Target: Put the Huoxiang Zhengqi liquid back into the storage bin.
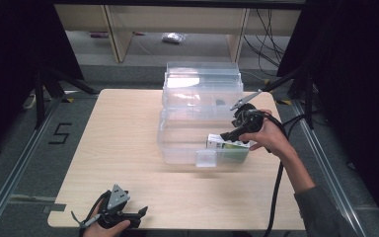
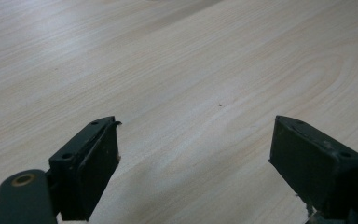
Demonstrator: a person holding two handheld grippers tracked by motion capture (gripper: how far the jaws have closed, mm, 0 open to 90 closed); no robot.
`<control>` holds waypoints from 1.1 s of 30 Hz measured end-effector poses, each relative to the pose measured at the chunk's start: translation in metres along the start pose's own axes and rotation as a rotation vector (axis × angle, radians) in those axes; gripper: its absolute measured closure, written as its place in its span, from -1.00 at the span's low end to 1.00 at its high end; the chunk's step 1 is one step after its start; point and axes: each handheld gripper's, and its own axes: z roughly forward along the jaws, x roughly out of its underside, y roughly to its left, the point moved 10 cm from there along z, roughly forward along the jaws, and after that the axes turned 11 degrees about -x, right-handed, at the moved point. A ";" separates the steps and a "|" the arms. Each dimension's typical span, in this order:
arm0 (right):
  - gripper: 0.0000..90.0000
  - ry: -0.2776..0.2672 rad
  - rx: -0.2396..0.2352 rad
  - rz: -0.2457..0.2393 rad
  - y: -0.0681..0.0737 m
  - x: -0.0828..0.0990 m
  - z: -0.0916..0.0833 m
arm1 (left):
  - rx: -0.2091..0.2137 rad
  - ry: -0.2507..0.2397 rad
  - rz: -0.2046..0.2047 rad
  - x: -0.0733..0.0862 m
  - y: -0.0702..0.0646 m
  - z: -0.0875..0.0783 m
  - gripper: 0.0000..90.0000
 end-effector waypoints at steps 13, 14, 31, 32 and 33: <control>-0.38 -0.031 0.002 0.074 0.009 0.004 -0.001 | 0.002 0.003 0.008 0.000 0.000 -0.001 -0.67; -0.38 -0.038 -0.008 0.065 0.011 0.003 -0.001 | 0.004 0.021 0.040 0.002 0.002 -0.002 -0.67; -0.38 -0.089 -0.015 0.025 0.017 0.011 -0.005 | 0.001 0.002 0.001 0.000 0.000 0.000 -0.67; -0.39 -0.087 -0.014 0.029 0.017 0.013 -0.005 | 0.003 0.003 0.002 0.000 0.000 0.000 -0.67; -0.39 -0.108 -0.007 0.017 0.016 0.012 -0.004 | 0.002 0.002 0.000 0.000 0.000 0.000 -0.67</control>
